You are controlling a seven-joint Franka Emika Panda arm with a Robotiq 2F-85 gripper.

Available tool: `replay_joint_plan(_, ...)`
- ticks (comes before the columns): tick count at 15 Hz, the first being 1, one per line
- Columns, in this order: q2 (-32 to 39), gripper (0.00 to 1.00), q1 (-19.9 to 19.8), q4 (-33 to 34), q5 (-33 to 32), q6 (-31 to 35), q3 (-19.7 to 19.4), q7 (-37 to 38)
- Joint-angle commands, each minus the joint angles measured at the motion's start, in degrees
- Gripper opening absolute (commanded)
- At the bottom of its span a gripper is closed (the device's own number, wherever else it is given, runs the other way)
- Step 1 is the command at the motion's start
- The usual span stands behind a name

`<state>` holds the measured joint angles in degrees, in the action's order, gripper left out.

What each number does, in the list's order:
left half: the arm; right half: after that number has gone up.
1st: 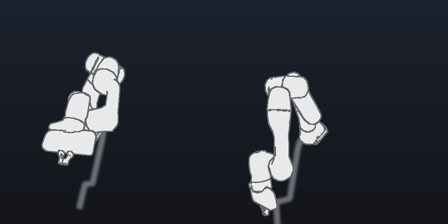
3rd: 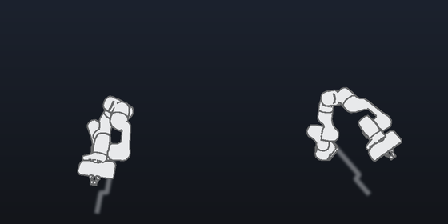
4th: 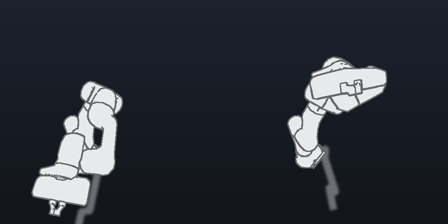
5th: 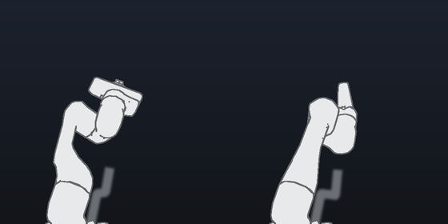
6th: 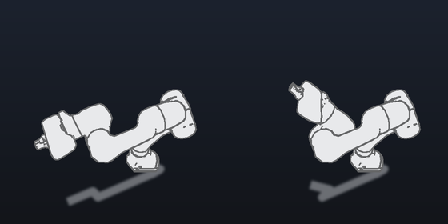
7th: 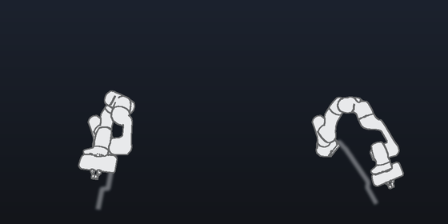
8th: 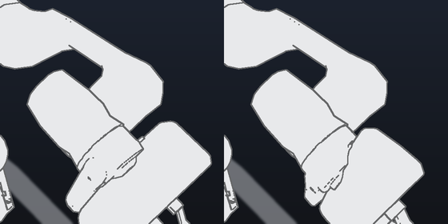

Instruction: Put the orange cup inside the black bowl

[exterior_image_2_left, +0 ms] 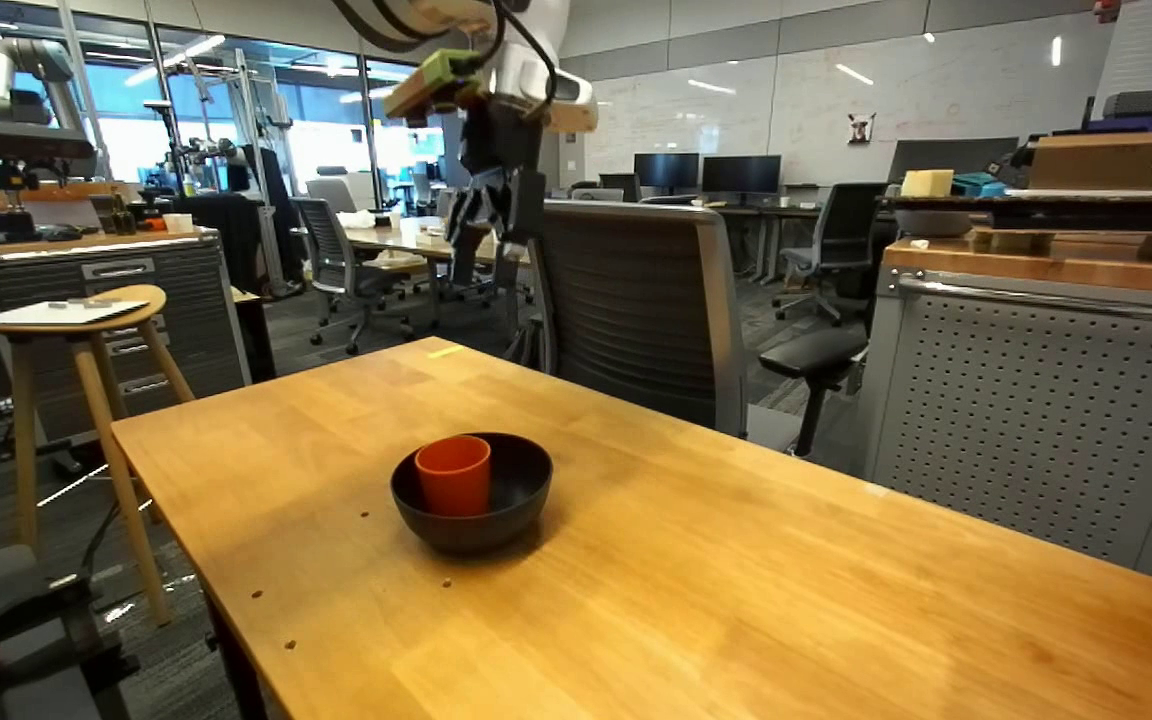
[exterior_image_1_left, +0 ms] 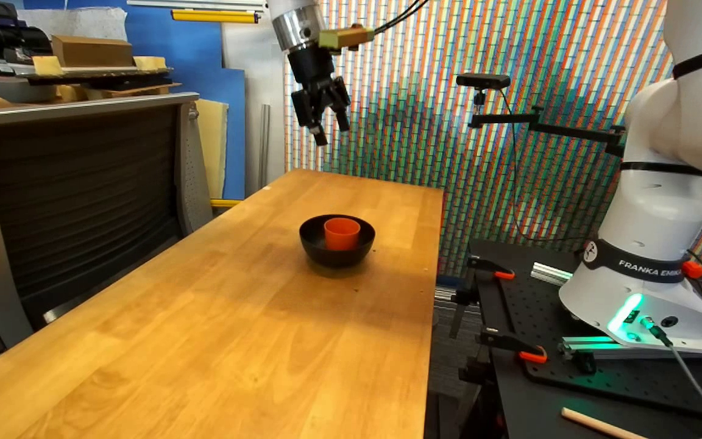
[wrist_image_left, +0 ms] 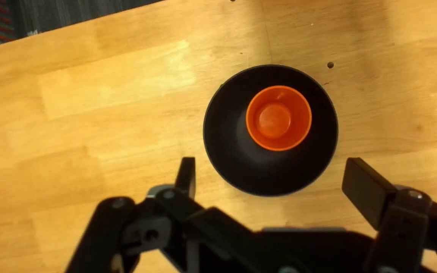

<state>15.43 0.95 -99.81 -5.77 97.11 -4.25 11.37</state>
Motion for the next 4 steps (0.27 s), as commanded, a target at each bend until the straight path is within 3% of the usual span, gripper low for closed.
replay_joint_plan(1, -8.34, 1.0, 1.01, -4.11, -2.25, 0.43, 1.81, -0.9)
replay_joint_plan(2, -4.16, 1.0, 0.42, -0.82, -1.35, -0.2, 1.66, -0.02)
replay_joint_plan(4, -6.81, 1.0, 0.62, -2.03, -1.38, -0.2, 2.36, -0.06)
